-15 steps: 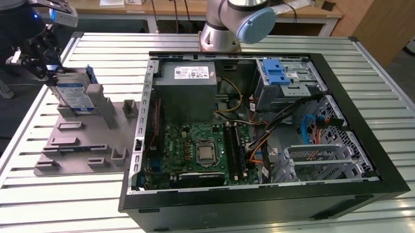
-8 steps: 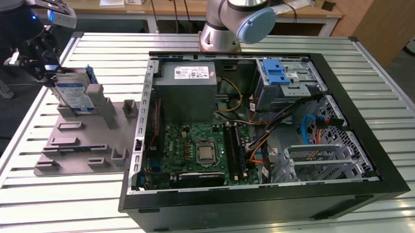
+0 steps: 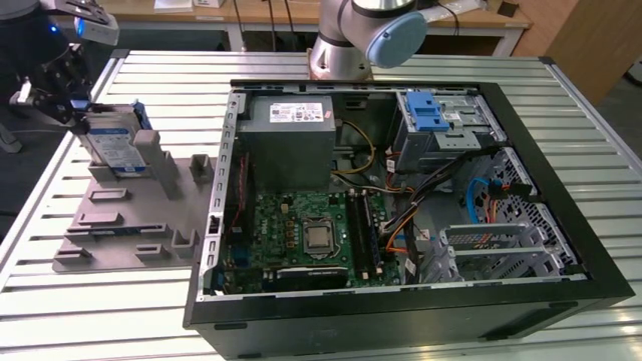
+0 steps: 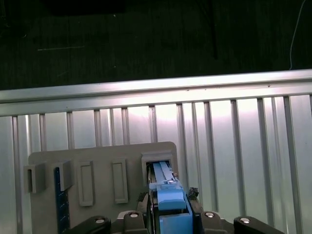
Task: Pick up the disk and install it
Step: 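Pick up the disk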
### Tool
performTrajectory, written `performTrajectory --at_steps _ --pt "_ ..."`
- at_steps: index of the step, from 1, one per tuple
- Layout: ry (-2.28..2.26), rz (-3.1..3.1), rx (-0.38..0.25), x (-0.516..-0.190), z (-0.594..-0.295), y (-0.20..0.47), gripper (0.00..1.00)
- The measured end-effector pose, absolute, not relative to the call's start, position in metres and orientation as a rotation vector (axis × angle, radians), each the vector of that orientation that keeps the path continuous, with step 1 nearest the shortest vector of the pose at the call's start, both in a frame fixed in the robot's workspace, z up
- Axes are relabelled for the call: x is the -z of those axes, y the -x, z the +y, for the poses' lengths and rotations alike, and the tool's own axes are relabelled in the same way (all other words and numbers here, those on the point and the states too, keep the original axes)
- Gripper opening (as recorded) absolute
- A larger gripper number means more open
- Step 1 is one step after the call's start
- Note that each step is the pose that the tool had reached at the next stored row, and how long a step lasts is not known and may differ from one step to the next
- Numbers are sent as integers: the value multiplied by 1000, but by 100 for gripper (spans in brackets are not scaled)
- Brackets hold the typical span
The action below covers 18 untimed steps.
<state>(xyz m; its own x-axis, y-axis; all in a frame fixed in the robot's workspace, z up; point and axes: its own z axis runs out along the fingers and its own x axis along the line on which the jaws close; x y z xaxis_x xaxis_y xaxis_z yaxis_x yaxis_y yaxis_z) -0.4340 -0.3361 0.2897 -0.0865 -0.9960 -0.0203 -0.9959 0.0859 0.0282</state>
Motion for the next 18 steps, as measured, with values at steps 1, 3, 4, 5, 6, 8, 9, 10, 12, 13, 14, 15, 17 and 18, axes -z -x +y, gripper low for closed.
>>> performTrajectory --at_steps 1,3,4,5,6,8,9,10,12,13,14,15,17,18 --pt "-2121 -2312 54 -290 -336 434 39" --pt "-2121 -2312 54 -290 -336 434 37" --pt "-2121 -2312 54 -290 -336 434 37" --pt "-2122 -2310 54 -290 -336 434 37" --pt "-2131 -2302 54 -290 -336 434 37" --pt "-2163 -2271 54 -290 -336 434 37" --pt "-2179 -2256 54 -290 -336 434 37" --pt "-2192 -2243 53 -290 -336 434 37" --pt "-2206 -2228 53 -290 -337 435 37" --pt "-2210 -2224 52 -290 -337 435 37" --pt "-2210 -2224 52 -290 -337 435 37" --pt "-2210 -2224 52 -290 -337 435 37" --pt "-2210 -2223 52 -290 -337 435 37" --pt "-2210 -2223 52 -290 -337 435 37"
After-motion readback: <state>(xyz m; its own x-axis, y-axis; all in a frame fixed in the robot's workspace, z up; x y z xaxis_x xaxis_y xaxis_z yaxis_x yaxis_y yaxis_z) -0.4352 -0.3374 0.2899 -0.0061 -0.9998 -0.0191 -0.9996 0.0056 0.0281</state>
